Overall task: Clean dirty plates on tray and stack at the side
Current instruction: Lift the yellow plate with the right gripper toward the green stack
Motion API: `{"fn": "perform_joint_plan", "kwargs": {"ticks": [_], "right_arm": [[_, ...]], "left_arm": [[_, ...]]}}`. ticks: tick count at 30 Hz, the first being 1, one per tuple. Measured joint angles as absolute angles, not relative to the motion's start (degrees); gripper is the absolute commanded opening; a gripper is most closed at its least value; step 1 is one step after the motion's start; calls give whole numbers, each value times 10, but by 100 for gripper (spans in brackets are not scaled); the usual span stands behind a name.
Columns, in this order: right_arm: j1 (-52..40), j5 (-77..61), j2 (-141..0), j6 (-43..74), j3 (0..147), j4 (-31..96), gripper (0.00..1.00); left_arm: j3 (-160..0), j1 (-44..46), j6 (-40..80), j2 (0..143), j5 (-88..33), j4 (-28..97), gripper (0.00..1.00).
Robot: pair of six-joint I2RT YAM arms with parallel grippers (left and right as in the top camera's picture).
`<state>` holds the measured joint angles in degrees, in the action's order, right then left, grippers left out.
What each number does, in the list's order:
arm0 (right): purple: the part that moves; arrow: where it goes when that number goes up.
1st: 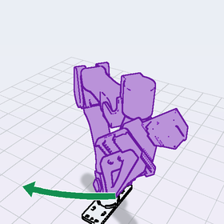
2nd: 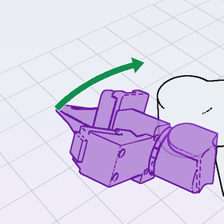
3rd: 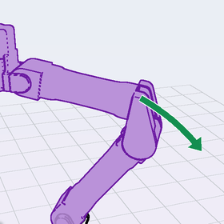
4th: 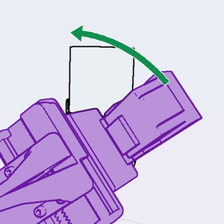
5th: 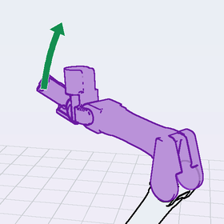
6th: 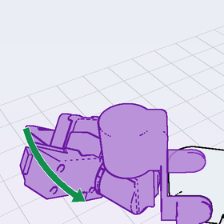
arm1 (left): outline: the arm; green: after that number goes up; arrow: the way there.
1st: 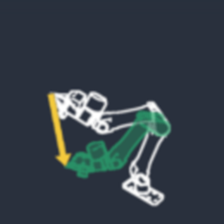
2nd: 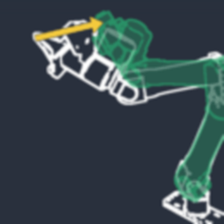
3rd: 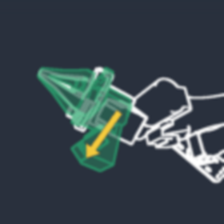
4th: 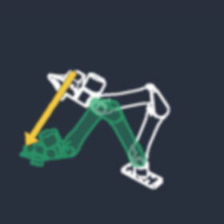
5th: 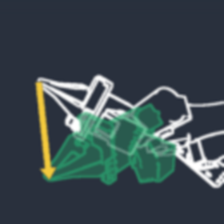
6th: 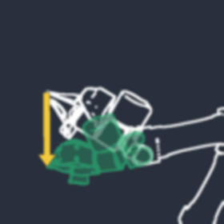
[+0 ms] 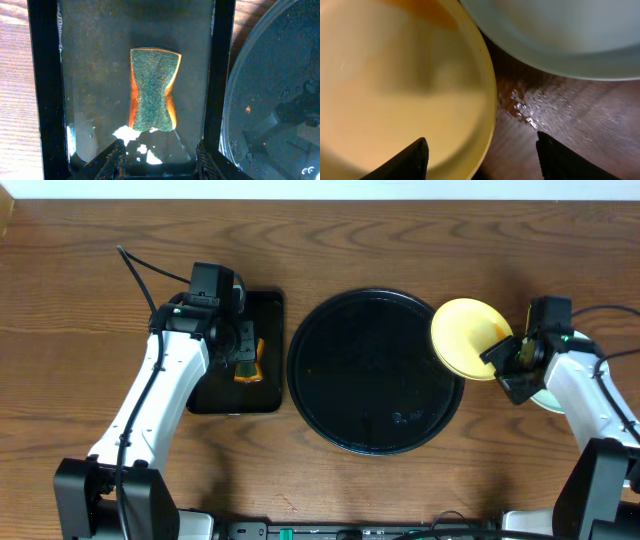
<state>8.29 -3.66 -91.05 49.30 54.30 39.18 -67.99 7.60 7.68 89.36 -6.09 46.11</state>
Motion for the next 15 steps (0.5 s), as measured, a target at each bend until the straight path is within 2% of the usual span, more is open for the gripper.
{"fn": "perform_joint_plan", "kwargs": {"ticks": [6, 9, 12, 15], "right_arm": [[83, -49, -911, 534, 477, 293, 63], [83, -55, -911, 547, 458, 261, 51], [83, -58, -911, 561, 441, 234, 33], [83, -59, -911, 574, 432, 225, 24]], "left_arm": [[-680, 76, 77, 894, -61, 461, 47], [-680, 76, 77, 894, -61, 461, 47], [-680, 76, 77, 894, -61, 461, 47], [-680, 76, 77, 894, -61, 461, 47]]}}
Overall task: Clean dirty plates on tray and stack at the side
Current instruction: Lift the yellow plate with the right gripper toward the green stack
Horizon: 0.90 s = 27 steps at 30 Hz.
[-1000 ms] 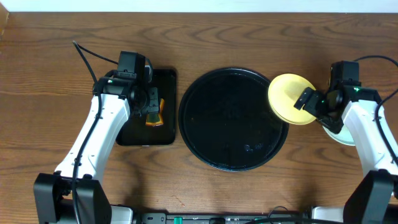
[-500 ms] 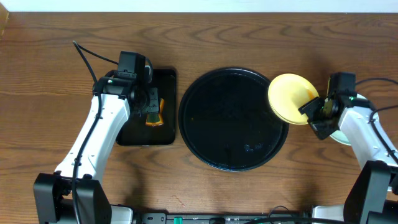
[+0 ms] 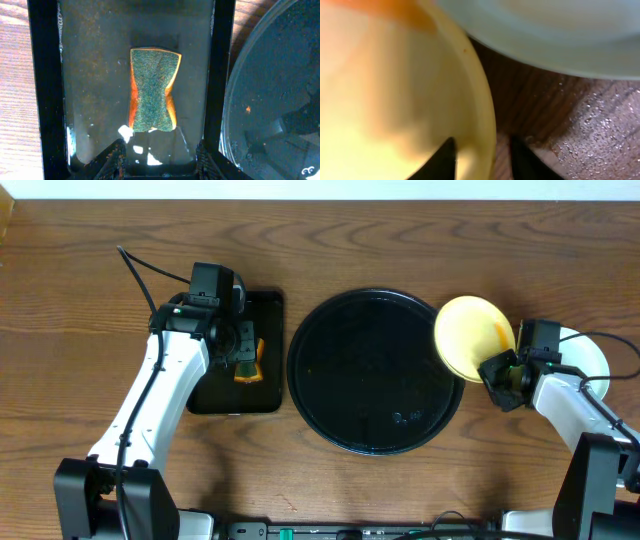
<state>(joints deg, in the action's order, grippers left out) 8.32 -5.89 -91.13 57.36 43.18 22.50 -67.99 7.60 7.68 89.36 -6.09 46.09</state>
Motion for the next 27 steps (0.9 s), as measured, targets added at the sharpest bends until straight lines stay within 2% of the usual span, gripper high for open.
{"fn": "perform_joint_plan", "kwargs": {"ticks": [3, 6, 16, 27], "right_arm": [[83, -60, -911, 580, 430, 220, 15], [83, -59, -911, 575, 430, 213, 1], [88, -62, -905, 515, 430, 186, 1], [77, -75, -780, 323, 430, 184, 1]], "left_arm": [[-680, 76, 77, 894, -61, 461, 47], [-680, 76, 77, 894, -61, 461, 47], [-680, 76, 77, 894, -61, 461, 47], [-680, 76, 77, 894, -61, 461, 47]]}}
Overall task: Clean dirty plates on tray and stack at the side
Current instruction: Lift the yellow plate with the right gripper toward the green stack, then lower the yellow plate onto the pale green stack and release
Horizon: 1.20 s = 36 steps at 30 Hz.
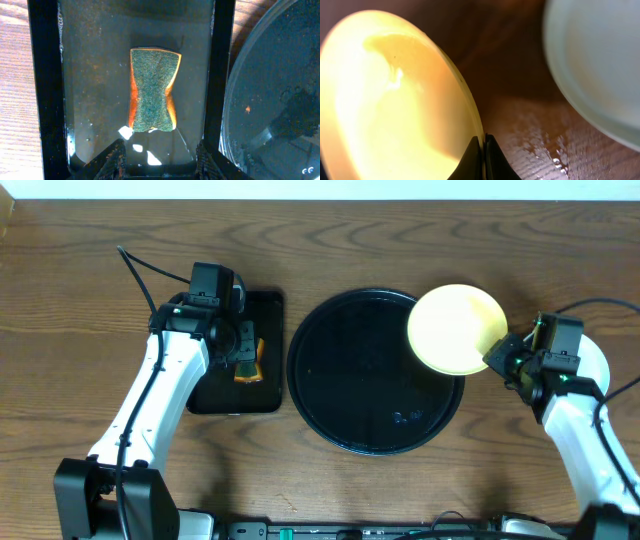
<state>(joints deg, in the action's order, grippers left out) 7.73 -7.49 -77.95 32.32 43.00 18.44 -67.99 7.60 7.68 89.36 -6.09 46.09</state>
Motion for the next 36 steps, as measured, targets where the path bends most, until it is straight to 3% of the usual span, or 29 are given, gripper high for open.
{"fn": "perform_joint_plan", "kwargs": {"ticks": [9, 18, 28, 36], "right_arm": [[9, -17, -718, 184, 430, 183, 1], [-132, 136, -718, 34, 433, 176, 1], [-282, 355, -718, -83, 439, 78, 1], [-353, 437, -718, -172, 441, 14, 1]], "left_arm": [[-680, 76, 77, 894, -61, 461, 47], [-680, 76, 77, 894, -61, 461, 47], [-680, 76, 77, 894, -61, 461, 47], [-680, 76, 77, 894, -61, 461, 47]]}}
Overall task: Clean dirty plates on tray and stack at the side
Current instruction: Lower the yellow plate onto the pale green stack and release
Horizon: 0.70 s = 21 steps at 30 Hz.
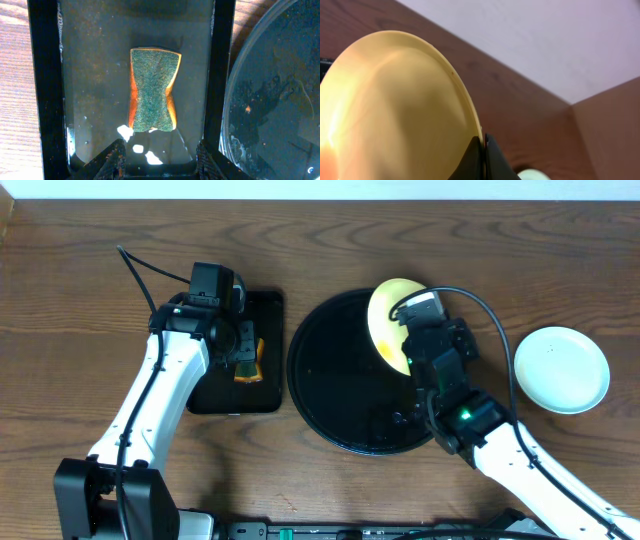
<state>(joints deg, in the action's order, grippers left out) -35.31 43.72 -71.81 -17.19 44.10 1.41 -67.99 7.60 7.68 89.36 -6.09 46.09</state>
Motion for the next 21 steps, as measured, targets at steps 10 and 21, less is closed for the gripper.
{"fn": "perform_joint_plan", "kwargs": {"ticks": [10, 21], "right_arm": [[-364, 470, -718, -264, 441, -26, 1], [-361, 487, -718, -247, 442, -15, 1]], "left_arm": [[-680, 76, 77, 894, -61, 461, 47], [-680, 76, 77, 894, -61, 461, 47]]}}
